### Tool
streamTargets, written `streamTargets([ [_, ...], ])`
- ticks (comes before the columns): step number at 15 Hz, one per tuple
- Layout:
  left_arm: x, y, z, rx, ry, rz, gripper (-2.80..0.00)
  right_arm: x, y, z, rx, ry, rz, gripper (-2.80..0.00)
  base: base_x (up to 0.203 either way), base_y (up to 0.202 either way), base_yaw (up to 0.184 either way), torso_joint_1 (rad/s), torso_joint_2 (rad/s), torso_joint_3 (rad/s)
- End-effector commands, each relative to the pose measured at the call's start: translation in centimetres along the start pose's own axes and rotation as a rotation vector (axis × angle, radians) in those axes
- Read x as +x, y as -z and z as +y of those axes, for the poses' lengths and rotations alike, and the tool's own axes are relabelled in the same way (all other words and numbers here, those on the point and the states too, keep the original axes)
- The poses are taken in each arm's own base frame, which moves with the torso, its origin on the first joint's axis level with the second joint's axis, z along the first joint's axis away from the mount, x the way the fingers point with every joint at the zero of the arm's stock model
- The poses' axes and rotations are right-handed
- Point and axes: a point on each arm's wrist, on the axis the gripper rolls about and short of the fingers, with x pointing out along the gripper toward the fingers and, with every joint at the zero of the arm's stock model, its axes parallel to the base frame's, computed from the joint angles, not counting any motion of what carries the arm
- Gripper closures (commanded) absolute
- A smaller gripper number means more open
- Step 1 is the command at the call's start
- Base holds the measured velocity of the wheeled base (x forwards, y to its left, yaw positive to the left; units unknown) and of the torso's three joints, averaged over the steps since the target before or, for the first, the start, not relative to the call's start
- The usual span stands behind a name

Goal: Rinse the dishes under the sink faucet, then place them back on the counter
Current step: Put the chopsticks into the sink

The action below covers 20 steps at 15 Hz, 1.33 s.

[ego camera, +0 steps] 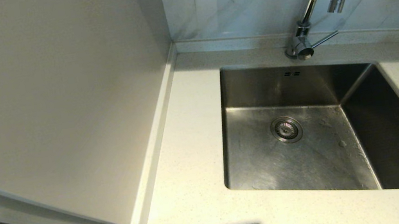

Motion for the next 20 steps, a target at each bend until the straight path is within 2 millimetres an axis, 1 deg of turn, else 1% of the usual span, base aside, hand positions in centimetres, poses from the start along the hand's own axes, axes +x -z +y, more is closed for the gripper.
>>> streamTargets([
  [1, 0.0, 0.0, 0.0, 0.0, 0.0, -0.003, 0.0, 0.3, -2.8, 0.5, 0.007, 0.002, 0.013, 0.0, 0.0, 0.0, 0.0, 0.0, 0.0, 0.0],
  [3, 0.0, 0.0, 0.0, 0.0, 0.0, -0.003, 0.0, 1.4, -5.7, 1.0, 0.009, 0.017, 0.065, 0.0, 0.0, 0.0, 0.0, 0.0, 0.0, 0.0],
  [5, 0.0, 0.0, 0.0, 0.0, 0.0, -0.003, 0.0, 3.1, -9.2, 1.6, 0.011, 0.047, 0.153, 0.0, 0.0, 0.0, 0.0, 0.0, 0.0, 0.0],
  [7, 0.0, 0.0, 0.0, 0.0, 0.0, -0.003, 0.0, 5.6, -12.8, 2.1, 0.003, 0.082, 0.236, 0.0, 0.0, 0.0, 0.0, 0.0, 0.0, 0.0],
  [9, 0.0, 0.0, 0.0, 0.0, 0.0, -0.003, 0.0, 8.4, -15.3, 2.4, -0.04, 0.142, 0.338, 0.0, 0.0, 0.0, 0.0, 0.0, 0.0, 0.0],
  [10, 0.0, 0.0, 0.0, 0.0, 0.0, -0.003, 0.0, 9.6, -15.7, 2.3, -0.079, 0.192, 0.414, 0.0, 0.0, 0.0, 0.0, 0.0, 0.0, 0.0],
  [12, 0.0, 0.0, 0.0, 0.0, 0.0, -0.003, 0.0, 11.5, -15.4, 2.0, -0.197, 0.303, 0.554, 0.0, 0.0, 0.0, 0.0, 0.0, 0.0, 0.0],
  [14, 0.0, 0.0, 0.0, 0.0, 0.0, -0.003, 0.0, 13.9, -15.2, 1.7, -0.249, 0.355, 0.632, 0.0, 0.0, 0.0, 0.0, 0.0, 0.0, 0.0],
  [15, 0.0, 0.0, 0.0, 0.0, 0.0, -0.003, 0.0, 14.9, -15.4, 1.7, -0.256, 0.372, 0.647, 0.0, 0.0, 0.0, 0.0, 0.0, 0.0, 0.0],
  [17, 0.0, 0.0, 0.0, 0.0, 0.0, -0.003, 0.0, 16.3, -16.5, 1.0, -0.242, 0.456, 0.678, 0.0, 0.0, 0.0, 0.0, 0.0, 0.0, 0.0],
  [20, 0.0, 0.0, 0.0, 0.0, 0.0, -0.003, 0.0, 17.1, -17.1, -0.1, -0.112, 0.382, 0.764, 0.0, 0.0, 0.0, 0.0, 0.0, 0.0, 0.0],
])
